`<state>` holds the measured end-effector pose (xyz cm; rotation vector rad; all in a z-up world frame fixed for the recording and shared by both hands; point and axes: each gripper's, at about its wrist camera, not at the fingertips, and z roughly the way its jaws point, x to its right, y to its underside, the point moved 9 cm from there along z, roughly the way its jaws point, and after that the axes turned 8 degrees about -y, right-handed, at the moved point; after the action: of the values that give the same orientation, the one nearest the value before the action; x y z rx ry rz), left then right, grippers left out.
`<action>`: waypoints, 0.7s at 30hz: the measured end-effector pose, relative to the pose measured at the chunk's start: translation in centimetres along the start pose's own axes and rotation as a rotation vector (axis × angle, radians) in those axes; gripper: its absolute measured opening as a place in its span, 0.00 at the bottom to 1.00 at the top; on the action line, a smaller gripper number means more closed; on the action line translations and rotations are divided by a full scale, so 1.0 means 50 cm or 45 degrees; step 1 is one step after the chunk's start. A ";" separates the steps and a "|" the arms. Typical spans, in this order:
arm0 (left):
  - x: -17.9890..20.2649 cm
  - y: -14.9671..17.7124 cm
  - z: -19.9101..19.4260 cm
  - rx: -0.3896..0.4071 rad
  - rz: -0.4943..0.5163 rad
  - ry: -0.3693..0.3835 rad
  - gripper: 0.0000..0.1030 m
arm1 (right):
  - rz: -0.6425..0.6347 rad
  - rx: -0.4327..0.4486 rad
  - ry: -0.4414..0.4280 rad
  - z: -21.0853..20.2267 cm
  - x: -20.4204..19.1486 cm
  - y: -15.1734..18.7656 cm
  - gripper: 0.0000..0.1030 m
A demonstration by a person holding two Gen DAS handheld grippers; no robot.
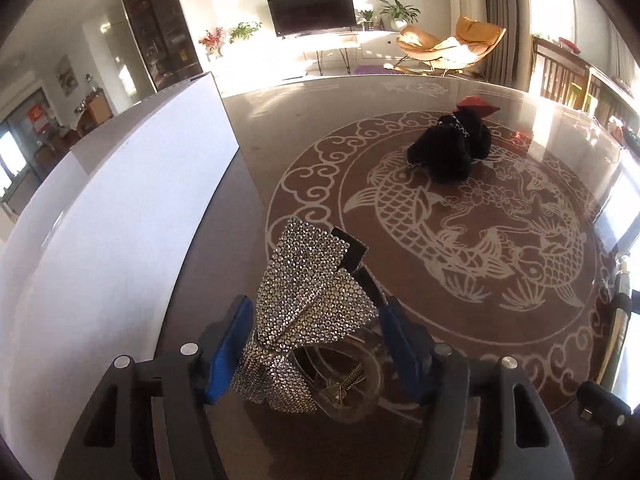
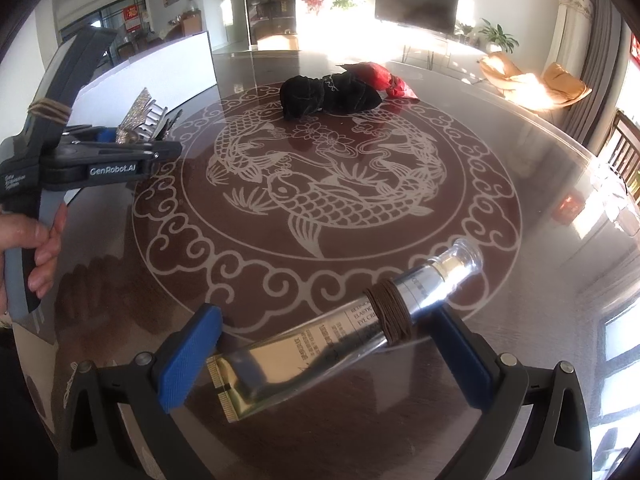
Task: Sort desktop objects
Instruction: 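Hold the tube in the right tool while the left tool grasps the rhinestone bow and bangle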
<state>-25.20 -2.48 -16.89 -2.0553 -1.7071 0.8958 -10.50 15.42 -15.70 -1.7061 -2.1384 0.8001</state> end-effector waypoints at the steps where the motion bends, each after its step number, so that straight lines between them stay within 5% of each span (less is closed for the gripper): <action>1: 0.005 0.019 -0.019 -0.013 -0.032 0.004 0.63 | 0.000 -0.001 0.001 0.000 0.000 0.000 1.00; 8: 0.038 0.111 -0.090 -0.019 -0.133 -0.001 0.63 | -0.008 -0.005 0.011 0.002 0.001 -0.001 1.00; 21: 0.033 0.100 -0.079 -0.014 -0.126 0.016 0.64 | -0.008 -0.005 0.011 0.001 0.001 -0.001 1.00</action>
<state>-18.69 -1.50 -17.39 -1.9596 -1.7940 0.8428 -10.59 15.43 -15.72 -1.7008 -2.1400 0.7859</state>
